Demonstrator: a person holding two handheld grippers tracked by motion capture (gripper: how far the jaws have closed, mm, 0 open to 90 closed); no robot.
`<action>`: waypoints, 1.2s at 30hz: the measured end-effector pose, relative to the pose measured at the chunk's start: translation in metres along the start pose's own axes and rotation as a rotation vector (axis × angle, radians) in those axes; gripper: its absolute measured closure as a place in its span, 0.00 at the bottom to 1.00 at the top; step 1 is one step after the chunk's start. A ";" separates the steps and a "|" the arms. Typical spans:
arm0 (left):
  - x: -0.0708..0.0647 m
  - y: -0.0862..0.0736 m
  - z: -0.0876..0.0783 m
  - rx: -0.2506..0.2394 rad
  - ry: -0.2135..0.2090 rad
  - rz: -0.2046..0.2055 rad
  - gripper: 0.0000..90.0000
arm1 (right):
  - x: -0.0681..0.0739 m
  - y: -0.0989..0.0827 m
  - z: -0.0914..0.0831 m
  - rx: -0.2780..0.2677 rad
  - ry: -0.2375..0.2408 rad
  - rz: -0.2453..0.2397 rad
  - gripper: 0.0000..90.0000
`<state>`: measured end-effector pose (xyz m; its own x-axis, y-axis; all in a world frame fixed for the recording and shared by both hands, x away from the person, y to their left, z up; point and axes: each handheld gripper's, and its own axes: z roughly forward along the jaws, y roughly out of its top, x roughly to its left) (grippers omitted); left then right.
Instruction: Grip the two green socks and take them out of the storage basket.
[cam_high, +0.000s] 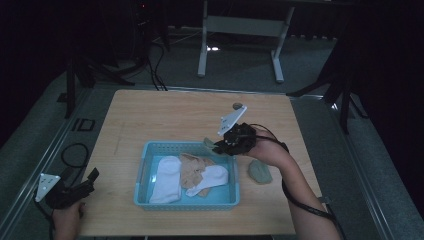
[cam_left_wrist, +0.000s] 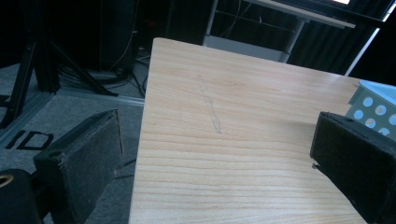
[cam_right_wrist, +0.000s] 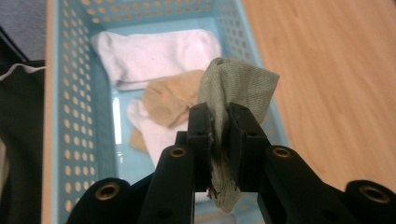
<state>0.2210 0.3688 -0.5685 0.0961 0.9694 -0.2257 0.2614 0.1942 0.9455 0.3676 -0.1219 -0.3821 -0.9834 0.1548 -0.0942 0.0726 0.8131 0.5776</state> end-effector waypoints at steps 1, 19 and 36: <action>0.000 0.000 0.000 0.000 0.000 0.000 0.03 | -0.001 -0.001 -0.002 -0.005 0.001 0.009 0.89; 0.000 0.000 0.000 0.000 0.001 0.003 0.03 | -0.022 -0.065 -0.034 -0.042 -0.087 0.151 0.88; 0.000 0.000 0.000 -0.001 0.000 0.002 0.03 | -0.037 -0.131 -0.048 -0.050 -0.167 0.293 0.88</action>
<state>0.2209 0.3689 -0.5685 0.0962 0.9699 -0.2239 0.2599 0.1926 0.9462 0.3867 -0.2615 -0.4149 -0.8809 0.4709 -0.0473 0.3359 0.6924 0.6385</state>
